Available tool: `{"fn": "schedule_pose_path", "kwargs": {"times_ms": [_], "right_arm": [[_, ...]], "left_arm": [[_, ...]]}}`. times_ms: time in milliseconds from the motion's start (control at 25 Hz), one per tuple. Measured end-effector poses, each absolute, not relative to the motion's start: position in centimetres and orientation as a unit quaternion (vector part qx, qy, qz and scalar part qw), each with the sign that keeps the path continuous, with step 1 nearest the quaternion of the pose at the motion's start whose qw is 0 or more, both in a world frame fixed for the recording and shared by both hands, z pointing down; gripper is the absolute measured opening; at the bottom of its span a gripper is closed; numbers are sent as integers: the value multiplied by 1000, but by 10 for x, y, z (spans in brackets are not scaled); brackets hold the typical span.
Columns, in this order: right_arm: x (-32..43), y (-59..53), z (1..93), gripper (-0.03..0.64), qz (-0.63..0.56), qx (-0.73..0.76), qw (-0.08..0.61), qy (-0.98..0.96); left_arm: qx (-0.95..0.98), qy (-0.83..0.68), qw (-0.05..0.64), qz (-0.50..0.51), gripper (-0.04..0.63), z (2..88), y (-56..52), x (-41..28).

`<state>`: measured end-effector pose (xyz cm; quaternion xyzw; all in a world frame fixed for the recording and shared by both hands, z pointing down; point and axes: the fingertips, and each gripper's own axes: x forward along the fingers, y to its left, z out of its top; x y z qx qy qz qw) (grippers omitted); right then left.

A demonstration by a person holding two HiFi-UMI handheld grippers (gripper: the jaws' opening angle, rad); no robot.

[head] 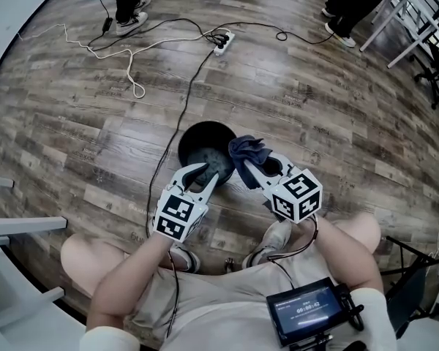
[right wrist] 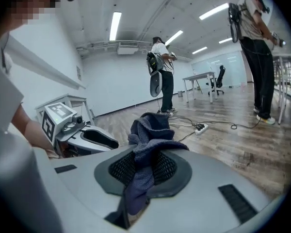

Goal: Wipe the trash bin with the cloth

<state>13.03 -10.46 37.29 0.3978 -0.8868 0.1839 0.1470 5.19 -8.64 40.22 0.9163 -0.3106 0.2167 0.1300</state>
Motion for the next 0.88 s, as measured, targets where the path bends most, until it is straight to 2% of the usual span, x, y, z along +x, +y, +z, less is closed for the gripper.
{"fn": "schedule_pose_path", "kwargs": {"times_ms": [160,880], "right_arm": [[124,-103,363,57,150,390,151,-896],[108,-87,352,56,139,359,109,-916]], "left_arm": [[915,-310,146,211,115,404,-88,52],[913,-305,190,195,115,409,-82,52]]}}
